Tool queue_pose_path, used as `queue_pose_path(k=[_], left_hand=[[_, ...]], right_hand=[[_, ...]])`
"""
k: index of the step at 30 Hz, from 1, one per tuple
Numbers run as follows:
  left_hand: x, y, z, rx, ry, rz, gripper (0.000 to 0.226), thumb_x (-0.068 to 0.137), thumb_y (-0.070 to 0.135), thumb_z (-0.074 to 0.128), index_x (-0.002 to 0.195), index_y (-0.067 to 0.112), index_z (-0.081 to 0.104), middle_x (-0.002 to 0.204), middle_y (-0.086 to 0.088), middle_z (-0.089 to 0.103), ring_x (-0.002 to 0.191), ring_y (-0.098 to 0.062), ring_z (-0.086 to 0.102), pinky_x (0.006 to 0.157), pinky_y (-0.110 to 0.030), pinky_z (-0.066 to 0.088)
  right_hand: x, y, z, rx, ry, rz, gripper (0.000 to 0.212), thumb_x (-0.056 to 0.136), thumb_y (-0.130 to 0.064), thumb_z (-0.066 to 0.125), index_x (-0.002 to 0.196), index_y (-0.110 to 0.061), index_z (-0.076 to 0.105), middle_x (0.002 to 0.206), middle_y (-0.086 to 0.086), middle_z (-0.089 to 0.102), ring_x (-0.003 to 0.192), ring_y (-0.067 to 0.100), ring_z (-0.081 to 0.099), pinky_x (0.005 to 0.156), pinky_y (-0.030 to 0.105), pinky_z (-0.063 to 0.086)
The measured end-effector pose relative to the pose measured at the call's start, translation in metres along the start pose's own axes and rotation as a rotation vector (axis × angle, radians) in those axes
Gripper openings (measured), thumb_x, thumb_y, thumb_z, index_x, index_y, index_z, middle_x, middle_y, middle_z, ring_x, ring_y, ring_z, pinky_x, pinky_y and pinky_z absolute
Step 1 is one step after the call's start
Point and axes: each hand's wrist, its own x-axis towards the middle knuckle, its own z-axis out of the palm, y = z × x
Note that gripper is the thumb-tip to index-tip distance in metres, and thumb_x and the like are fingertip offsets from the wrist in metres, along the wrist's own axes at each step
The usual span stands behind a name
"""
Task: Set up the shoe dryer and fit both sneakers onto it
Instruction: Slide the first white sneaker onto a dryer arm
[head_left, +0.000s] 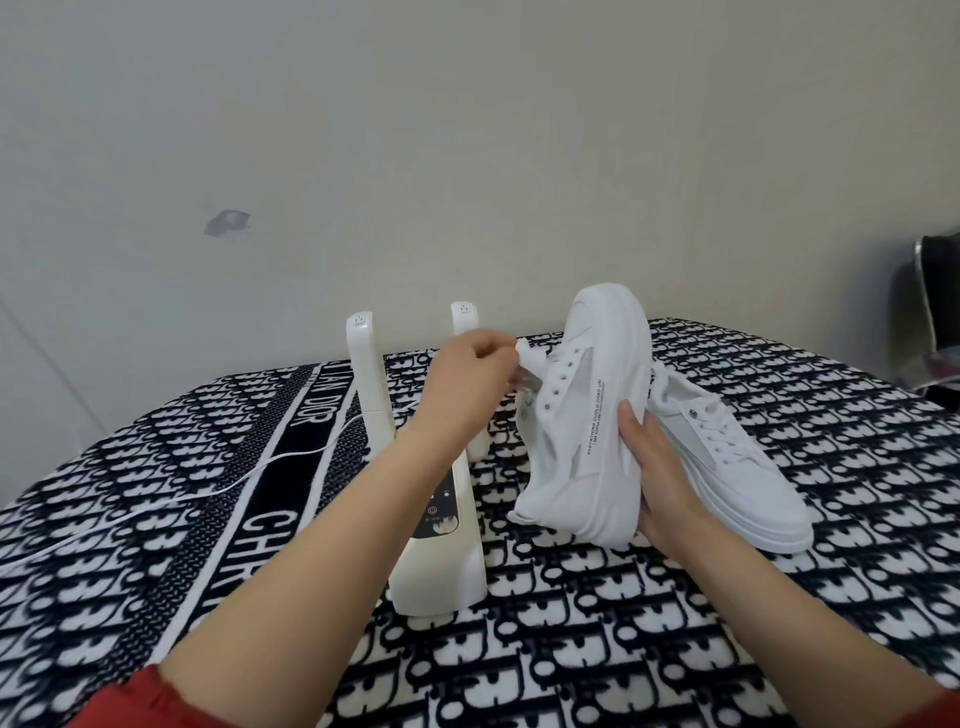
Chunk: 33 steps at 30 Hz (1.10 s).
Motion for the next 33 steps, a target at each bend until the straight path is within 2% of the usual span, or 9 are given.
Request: queue_pose_path(k=[4,8,11,15,17,19,24,30,33], left_hand=[[0.005,0.007,-0.004,-0.24,0.014,-0.086,0.022,0.083,0.019,0.068,0.065,0.007,0.066,0.064,-0.005,0.072,0.061,-0.02,0.072,0.06,-0.021,0.056],[0.011,0.006,-0.007,-0.293,0.029,-0.123,0.026,0.081,0.013,0.075,0.061,0.005,0.061,0.053,-0.001,0.066,0.054,-0.017,0.067,0.063,-0.024,0.058],[0.015,0.006,-0.012,-0.283,0.052,-0.186,0.026,0.08,0.009,0.075,0.061,0.008,0.057,0.044,0.006,0.059,0.043,-0.008,0.057,0.053,-0.018,0.053],[0.016,0.014,-0.018,-0.434,0.025,-0.373,0.011,0.08,0.002,0.073,0.075,0.002,0.063,0.054,-0.002,0.059,0.048,-0.011,0.054,0.052,-0.018,0.052],[0.017,0.017,-0.018,-0.507,-0.023,-0.476,0.005,0.083,0.0,0.068,0.083,-0.001,0.063,0.045,-0.002,0.057,0.05,-0.011,0.053,0.051,-0.017,0.05],[0.019,0.019,-0.02,-0.559,-0.059,-0.544,0.006,0.085,-0.002,0.063,0.081,0.0,0.058,0.042,-0.002,0.054,0.054,-0.013,0.051,0.049,-0.018,0.049],[0.025,0.017,-0.021,-0.647,-0.098,-0.662,0.016,0.086,0.011,0.065,0.078,0.001,0.057,0.063,-0.008,0.052,0.051,-0.014,0.045,0.043,-0.018,0.044],[0.037,0.016,-0.011,-0.348,0.043,-0.426,0.004,0.084,0.007,0.068,0.086,0.003,0.066,0.051,-0.001,0.055,0.041,-0.013,0.043,0.038,-0.016,0.039],[0.044,0.018,-0.015,-0.24,0.082,-0.264,0.021,0.082,0.002,0.066,0.065,0.01,0.057,0.037,0.006,0.041,0.042,-0.014,0.036,0.042,-0.019,0.036]], right_hand=[[-0.004,-0.01,0.002,-0.103,-0.084,-0.137,0.043,0.081,-0.045,0.071,0.122,-0.047,0.059,0.13,-0.01,0.064,0.119,0.013,0.06,0.088,0.029,0.054],[-0.001,-0.024,0.001,-0.217,-0.12,-0.25,0.061,0.078,-0.038,0.071,0.135,-0.038,0.05,0.134,-0.009,0.06,0.122,0.013,0.058,0.089,0.023,0.052],[0.003,-0.033,0.001,-0.323,-0.117,-0.315,0.077,0.074,-0.039,0.074,0.143,-0.03,0.042,0.134,-0.012,0.059,0.122,0.009,0.056,0.091,0.021,0.05],[0.01,-0.044,0.0,-0.391,-0.029,-0.377,0.083,0.066,-0.038,0.08,0.14,-0.036,0.043,0.134,-0.004,0.054,0.122,0.014,0.054,0.098,0.032,0.049],[0.013,-0.049,0.001,-0.408,-0.006,-0.383,0.087,0.063,-0.039,0.081,0.14,-0.031,0.042,0.136,0.001,0.051,0.124,0.017,0.052,0.104,0.04,0.046],[0.015,-0.051,0.002,-0.422,-0.012,-0.377,0.091,0.06,-0.042,0.081,0.14,-0.024,0.043,0.137,0.001,0.052,0.123,0.018,0.053,0.106,0.044,0.045],[0.018,-0.052,0.003,-0.437,-0.036,-0.355,0.092,0.06,-0.039,0.082,0.142,-0.018,0.045,0.14,0.001,0.053,0.127,0.019,0.052,0.107,0.048,0.043],[0.026,-0.059,0.005,-0.44,-0.043,-0.377,0.083,0.067,-0.023,0.078,0.143,-0.017,0.045,0.14,0.003,0.054,0.125,0.022,0.054,0.103,0.049,0.047],[0.032,-0.068,0.01,-0.46,-0.057,-0.405,0.083,0.068,-0.025,0.077,0.144,-0.018,0.045,0.14,0.004,0.053,0.126,0.022,0.053,0.104,0.048,0.045]])
